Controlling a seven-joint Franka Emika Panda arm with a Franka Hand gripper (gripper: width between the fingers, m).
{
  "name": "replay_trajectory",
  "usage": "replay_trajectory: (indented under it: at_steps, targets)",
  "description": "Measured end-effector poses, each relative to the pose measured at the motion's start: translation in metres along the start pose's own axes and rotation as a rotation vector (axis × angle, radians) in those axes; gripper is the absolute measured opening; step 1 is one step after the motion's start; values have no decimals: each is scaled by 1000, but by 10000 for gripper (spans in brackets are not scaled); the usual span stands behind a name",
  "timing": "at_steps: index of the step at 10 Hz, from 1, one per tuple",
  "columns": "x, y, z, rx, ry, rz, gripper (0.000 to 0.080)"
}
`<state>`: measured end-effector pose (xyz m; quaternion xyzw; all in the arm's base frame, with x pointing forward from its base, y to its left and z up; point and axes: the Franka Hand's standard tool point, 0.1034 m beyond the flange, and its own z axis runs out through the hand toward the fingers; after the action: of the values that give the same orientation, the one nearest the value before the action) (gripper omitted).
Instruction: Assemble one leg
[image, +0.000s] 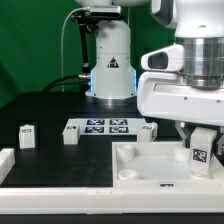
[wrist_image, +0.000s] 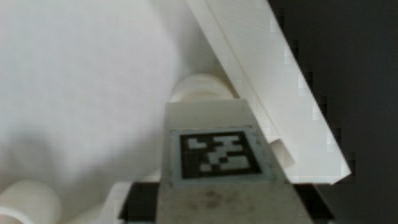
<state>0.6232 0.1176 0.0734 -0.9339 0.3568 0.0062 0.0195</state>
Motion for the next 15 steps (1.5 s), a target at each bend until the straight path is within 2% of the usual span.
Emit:
replay_trajectory:
  at_steps: [2, 4, 7, 8, 9, 10, 11, 15]
  targets:
    - [2, 1, 0, 1, 0, 215, 291]
    - [-2, -1, 1, -6, 7, 535, 291]
    - [-6, -4, 2, 1, -6, 728, 291]
    - [-7, -5, 2, 2, -9, 730, 291]
    - [-8, -5, 2, 2, -9, 690, 492]
    - [-8, -6, 2, 3, -10, 654, 492]
    - [-10, -7, 2, 5, -14, 642, 620]
    - [-8, -7, 1, 13, -8, 105, 648]
